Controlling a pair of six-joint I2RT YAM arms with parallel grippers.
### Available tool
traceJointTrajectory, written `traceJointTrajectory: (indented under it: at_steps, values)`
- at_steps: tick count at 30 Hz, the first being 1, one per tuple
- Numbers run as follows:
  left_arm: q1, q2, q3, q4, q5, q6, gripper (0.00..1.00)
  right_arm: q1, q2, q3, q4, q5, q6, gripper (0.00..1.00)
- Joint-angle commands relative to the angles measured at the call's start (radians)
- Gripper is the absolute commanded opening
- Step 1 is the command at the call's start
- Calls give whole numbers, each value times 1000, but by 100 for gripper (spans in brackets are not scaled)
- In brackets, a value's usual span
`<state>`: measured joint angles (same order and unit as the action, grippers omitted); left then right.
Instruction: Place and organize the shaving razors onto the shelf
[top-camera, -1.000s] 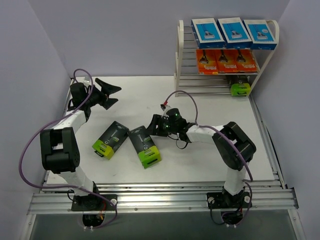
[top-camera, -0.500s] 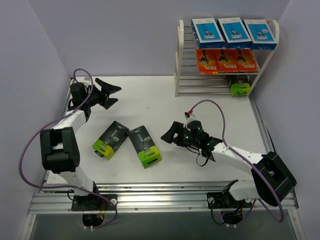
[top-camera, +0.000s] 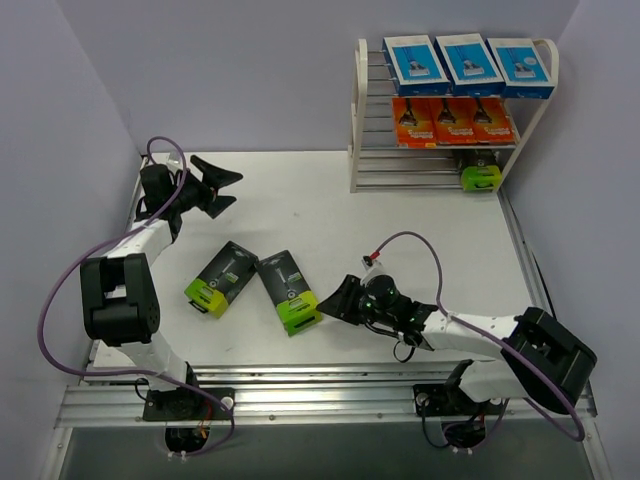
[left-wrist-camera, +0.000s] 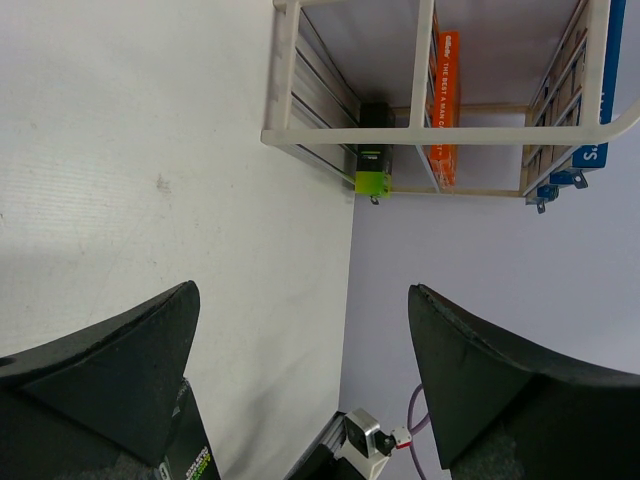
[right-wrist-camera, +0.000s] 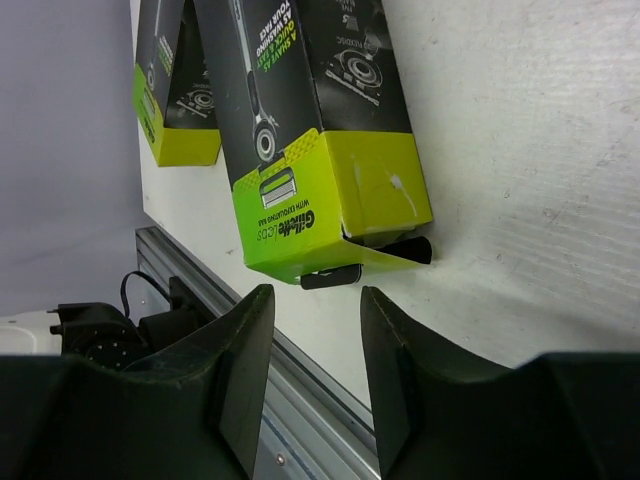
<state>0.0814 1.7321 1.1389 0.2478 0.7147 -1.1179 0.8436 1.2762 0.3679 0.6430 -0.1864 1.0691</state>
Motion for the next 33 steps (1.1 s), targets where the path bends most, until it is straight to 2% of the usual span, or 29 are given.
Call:
traceJointTrajectory:
  at_steps: [1, 10, 22, 33]
  values:
    - [3, -22, 2, 36, 0, 13, 94, 34, 35, -11, 87, 36, 37, 36]
    - [0, -19, -1, 44, 2, 7, 94, 95, 158, -38, 268, 39, 91, 33]
    - [-8, -32, 7, 9, -18, 41, 94, 109, 385, -41, 539, 42, 160, 29]
    - [-11, -39, 7, 13, -18, 41, 94, 109, 420, -37, 573, 87, 170, 27]
